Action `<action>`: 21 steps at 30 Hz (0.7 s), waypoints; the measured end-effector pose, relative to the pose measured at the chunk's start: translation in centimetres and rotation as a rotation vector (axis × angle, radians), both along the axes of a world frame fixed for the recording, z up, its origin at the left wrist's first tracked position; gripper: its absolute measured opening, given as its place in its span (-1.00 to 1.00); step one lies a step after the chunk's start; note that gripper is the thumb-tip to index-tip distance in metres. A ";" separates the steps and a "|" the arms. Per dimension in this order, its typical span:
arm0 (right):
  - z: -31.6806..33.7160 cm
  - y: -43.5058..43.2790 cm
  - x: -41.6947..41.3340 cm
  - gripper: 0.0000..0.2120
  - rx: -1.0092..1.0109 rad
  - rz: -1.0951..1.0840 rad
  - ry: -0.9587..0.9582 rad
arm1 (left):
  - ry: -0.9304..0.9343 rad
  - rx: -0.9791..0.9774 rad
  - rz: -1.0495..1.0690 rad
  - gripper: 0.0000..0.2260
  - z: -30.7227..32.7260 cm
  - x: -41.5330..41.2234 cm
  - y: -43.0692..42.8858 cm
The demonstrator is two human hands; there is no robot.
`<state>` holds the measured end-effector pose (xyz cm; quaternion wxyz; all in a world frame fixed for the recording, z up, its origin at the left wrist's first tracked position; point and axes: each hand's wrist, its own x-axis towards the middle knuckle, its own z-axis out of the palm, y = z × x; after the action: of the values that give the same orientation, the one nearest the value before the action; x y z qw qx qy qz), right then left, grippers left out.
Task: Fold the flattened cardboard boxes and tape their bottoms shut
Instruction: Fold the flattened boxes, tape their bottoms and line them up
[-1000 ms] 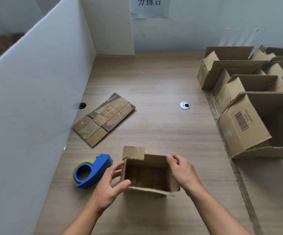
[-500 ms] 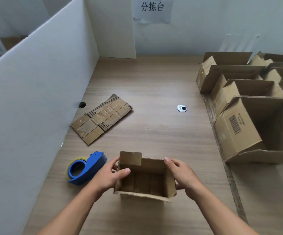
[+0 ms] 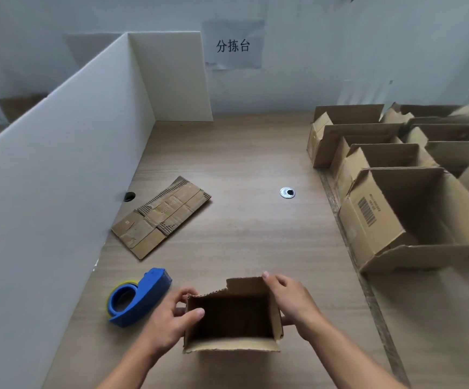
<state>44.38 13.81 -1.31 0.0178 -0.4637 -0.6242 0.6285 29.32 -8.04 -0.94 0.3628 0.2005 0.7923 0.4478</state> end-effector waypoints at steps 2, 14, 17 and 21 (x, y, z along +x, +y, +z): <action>-0.2 -0.2 0.1 -0.66 -0.026 -0.016 0.000 | 0.118 -0.038 -0.069 -0.76 0.2 -0.4 0.0; -0.7 -3.8 1.2 -0.71 0.123 -0.118 0.146 | 0.092 -0.097 0.063 -0.82 -0.6 -0.5 -1.2; -2.6 -4.6 3.2 -0.71 0.020 -0.209 0.230 | -0.187 0.053 0.116 -0.78 0.0 0.0 -2.4; -3.6 -7.0 5.1 -0.60 -0.266 -0.270 0.213 | -0.455 0.041 0.139 -0.66 -1.0 1.4 -4.6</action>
<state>49.47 6.81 -4.95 0.1062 -0.4722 -0.4628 0.7427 30.69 -12.66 -1.96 0.4962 0.0467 0.6927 0.5213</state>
